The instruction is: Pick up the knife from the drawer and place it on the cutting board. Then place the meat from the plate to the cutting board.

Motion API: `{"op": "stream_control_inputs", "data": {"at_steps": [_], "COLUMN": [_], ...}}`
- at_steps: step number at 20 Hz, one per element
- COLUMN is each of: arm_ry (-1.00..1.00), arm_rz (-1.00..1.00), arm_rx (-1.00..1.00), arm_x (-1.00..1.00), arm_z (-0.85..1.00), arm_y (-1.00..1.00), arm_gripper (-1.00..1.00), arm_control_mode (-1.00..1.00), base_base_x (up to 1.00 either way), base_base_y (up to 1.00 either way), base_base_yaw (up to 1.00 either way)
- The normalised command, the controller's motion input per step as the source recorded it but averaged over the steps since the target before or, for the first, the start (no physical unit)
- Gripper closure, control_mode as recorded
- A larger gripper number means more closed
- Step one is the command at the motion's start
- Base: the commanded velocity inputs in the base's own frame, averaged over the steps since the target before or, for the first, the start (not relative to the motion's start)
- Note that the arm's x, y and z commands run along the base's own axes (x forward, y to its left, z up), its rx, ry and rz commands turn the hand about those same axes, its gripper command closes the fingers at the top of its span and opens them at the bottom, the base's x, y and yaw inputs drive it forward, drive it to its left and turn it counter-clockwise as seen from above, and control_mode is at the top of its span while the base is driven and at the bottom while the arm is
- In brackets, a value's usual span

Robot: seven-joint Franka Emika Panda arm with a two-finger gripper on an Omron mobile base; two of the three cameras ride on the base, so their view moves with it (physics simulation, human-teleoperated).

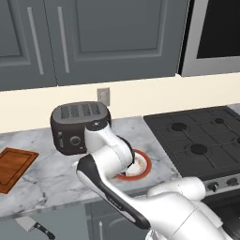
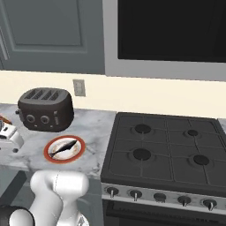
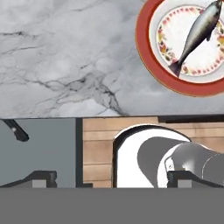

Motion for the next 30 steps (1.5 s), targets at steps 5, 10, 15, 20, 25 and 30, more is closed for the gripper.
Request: {"op": "stream_control_inputs", "data": {"at_steps": [5,10,15,20,25,30], "arm_ry": [0.00,0.00,0.01,0.02,0.02,0.00], "arm_rz": [0.00,0.00,0.00,0.00,0.00,0.00], "arm_rx": [0.01,0.03,0.02,0.02,0.03,0.06], "arm_x": [-0.02,-0.07,-0.11,-0.08,-0.12,-0.36], "arm_z": [-0.38,-0.37,-0.32,-0.31,-0.32,-0.32], "arm_y": [0.62,0.55,0.54,0.48,0.39,0.24], "arm_gripper": [-1.00,-1.00,-1.00,-1.00,-1.00,-1.00], "arm_control_mode": [-1.00,-1.00,-1.00,-1.00,-1.00,-1.00], "base_base_x": [0.00,0.00,0.00,0.00,0.00,0.00], "base_base_y": [0.00,0.00,0.00,0.00,0.00,0.00], "base_base_yaw": [0.00,0.00,0.00,0.00,0.00,0.00]}}
